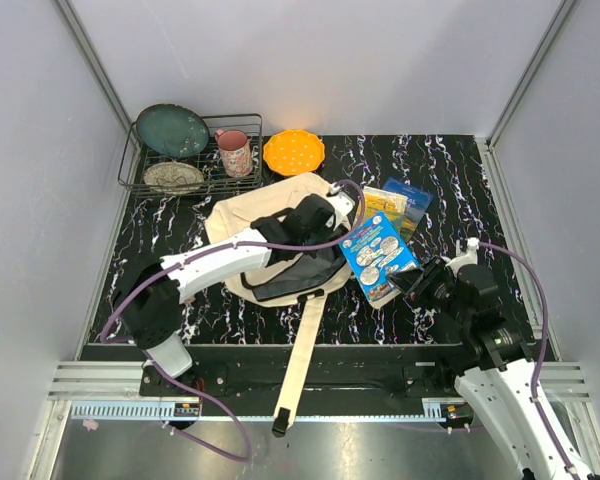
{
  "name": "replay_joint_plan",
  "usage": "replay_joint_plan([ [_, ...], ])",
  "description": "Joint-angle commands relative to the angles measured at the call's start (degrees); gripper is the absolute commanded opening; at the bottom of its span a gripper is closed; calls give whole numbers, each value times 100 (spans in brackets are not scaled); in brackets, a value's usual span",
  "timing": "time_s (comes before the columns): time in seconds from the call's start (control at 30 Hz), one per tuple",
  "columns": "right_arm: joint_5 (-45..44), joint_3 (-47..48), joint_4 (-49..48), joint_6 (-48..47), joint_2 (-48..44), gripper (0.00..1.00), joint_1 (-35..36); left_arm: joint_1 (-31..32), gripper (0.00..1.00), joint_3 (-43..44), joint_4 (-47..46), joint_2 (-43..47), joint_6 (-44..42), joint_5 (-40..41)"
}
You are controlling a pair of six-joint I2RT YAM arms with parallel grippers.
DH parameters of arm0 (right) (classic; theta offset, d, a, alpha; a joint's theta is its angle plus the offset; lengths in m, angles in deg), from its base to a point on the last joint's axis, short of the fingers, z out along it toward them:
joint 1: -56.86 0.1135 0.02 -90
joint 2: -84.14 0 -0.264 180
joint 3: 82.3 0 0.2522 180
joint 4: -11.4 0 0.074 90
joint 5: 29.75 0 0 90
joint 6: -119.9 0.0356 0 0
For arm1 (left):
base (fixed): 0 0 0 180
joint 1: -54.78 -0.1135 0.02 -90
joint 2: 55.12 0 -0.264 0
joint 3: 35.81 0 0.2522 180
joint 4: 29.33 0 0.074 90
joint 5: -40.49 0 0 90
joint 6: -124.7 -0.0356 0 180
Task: Pack the student bag
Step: Place the book in the student bag.
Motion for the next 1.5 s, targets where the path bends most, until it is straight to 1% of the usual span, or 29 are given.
replay_joint_plan([
  [0.0, 1047, 135, -437, 274, -187, 0, -1, -35, 0, 795, 91, 353, -116, 456],
  [0.07, 1538, 100, -603, 388, -196, 0, -1, -79, 0, 1147, 223, 300, -151, 622],
  [0.17, 1953, 30, -788, 600, -117, 0, -9, -97, 0, 1586, 373, 248, -117, 746],
  [0.23, 2059, -136, -955, 757, -46, 0, -1, -80, 0, 1781, 470, 230, -73, 781],
  [0.37, 2384, -498, -1893, 1135, 278, 0, -9, -62, 0, 2159, 567, 265, 103, 921],
  [0.43, 2411, -673, -2185, 1276, 507, 0, 0, -10, 0, 2247, 628, 274, 121, 922],
  [0.47, 2446, -743, -2578, 1364, 577, 0, 0, 17, 0, 2300, 646, 282, 147, 1035],
  [0.57, 2412, -893, -3239, 1637, 893, 0, 0, 140, 0, 2388, 655, 248, 174, 1063],
  [0.63, 2420, -911, -3469, 1663, 1174, 0, 0, 289, 0, 2467, 698, 186, 174, 1115],
  [0.67, 2385, -902, -3583, 1655, 1262, 0, 0, 333, 0, 2589, 733, 90, 174, 1220],
  [0.77, 2097, -902, -3715, 1655, 1535, 0, 17, 465, 0, 2766, 883, -60, 174, 1204],
  [0.8, 2017, -911, -3786, 1663, 1701, 0, 8, 500, 0, 2792, 892, -78, 339, 1195],
  [0.93, 1753, -911, -4339, 1672, 2281, 0, 52, 632, 0, 2994, 1015, -183, 490, 1221],
  [0.97, 1683, -929, -4688, 1664, 2396, 0, 87, 650, 0, 3064, 1085, -227, 516, 1230],
  [1.0, 1612, -937, -4839, 1698, 2632, 0, 122, 667, 0, 3100, 1103, -245, 534, 1221],
  [1.07, 1349, -789, -4938, 1594, 2914, 0, 210, 703, 0, 3118, 1112, -245, 604, 1204],
  [1.13, 1121, -631, -4999, 1479, 3354, 0, 377, 729, 0, 3126, 1094, -245, 674, 1195],
  [1.17, 989, -630, -5339, 1496, 3494, 0, 456, 738, 0, 3179, 1112, -236, 709, 1151],
  [1.23, 586, -586, -5596, 1610, 3899, 0, 702, 799, 0, 3258, 1103, -227, 736, 1194],
  [1.33, 49, -455, -6271, 1637, 4400, 0, 1044, 852, 0, 3311, 1120, -166, 727, 1221],
  [1.43, -321, -226, -6685, 1619, 4944, 0, 1334, 852, 0, 3320, 1121, -87, 719, 1221],
  [1.47, -374, -182, -7061, 1680, 5233, 0, 1379, 861, 0, 3320, 1121, -78, 701, 1221],
])
